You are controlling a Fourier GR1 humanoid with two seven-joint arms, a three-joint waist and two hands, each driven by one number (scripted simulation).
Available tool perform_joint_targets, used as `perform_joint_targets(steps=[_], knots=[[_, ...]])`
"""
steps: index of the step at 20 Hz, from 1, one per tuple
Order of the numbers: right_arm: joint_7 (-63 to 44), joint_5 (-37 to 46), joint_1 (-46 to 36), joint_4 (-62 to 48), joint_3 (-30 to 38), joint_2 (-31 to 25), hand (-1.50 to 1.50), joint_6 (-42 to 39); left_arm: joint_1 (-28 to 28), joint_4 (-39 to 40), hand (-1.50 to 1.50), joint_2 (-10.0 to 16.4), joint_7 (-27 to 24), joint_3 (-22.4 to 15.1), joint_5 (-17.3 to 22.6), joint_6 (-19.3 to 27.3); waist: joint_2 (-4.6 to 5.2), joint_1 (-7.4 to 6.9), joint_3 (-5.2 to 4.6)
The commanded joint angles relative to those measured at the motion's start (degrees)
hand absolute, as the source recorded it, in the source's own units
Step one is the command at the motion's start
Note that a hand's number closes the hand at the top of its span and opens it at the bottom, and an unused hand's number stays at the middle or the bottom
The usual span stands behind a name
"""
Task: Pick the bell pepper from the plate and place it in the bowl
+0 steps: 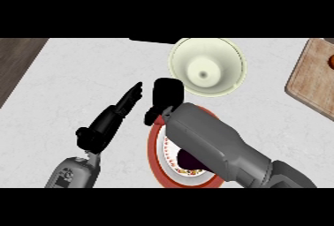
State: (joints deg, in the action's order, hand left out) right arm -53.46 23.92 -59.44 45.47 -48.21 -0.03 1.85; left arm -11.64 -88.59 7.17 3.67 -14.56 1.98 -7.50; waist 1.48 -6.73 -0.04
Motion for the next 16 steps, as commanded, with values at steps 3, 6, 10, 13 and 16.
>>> perform_joint_targets(steps=[3, 6, 10, 13, 16], knots=[[-8.5, 0.3, -9.0, -4.9, -3.9, 0.0, 1.5, 5.0, -2.3, 1.8, 0.0, -1.2, 1.3, 0.1, 0.8, -0.5, -0.03, -0.99, -0.1], [-9.2, 3.4, -12.5, -8.0, -3.9, 0.0, 1.5, 9.5, -1.7, 1.0, 0.0, 0.1, 1.0, 1.7, 1.4, -0.9, -0.26, 0.15, -0.08], [-12.7, 7.4, -18.2, -5.0, -2.7, 0.0, 1.5, 18.8, -0.2, 0.7, 0.0, -0.4, 0.6, 0.9, -0.2, 0.5, -0.98, 1.19, -0.05], [-13.3, 8.7, -19.6, -5.9, -0.8, 0.0, 1.5, 25.3, 0.8, 0.2, 0.0, -0.1, 0.1, 0.2, -0.5, -0.1, -0.85, 1.71, -0.04], [-12.3, 9.7, -20.8, -8.4, 1.9, 0.0, 1.5, 30.1, -1.2, 0.0, 0.0, 0.1, 1.9, 2.0, 0.6, 0.1, -0.78, 2.86, -0.01]])
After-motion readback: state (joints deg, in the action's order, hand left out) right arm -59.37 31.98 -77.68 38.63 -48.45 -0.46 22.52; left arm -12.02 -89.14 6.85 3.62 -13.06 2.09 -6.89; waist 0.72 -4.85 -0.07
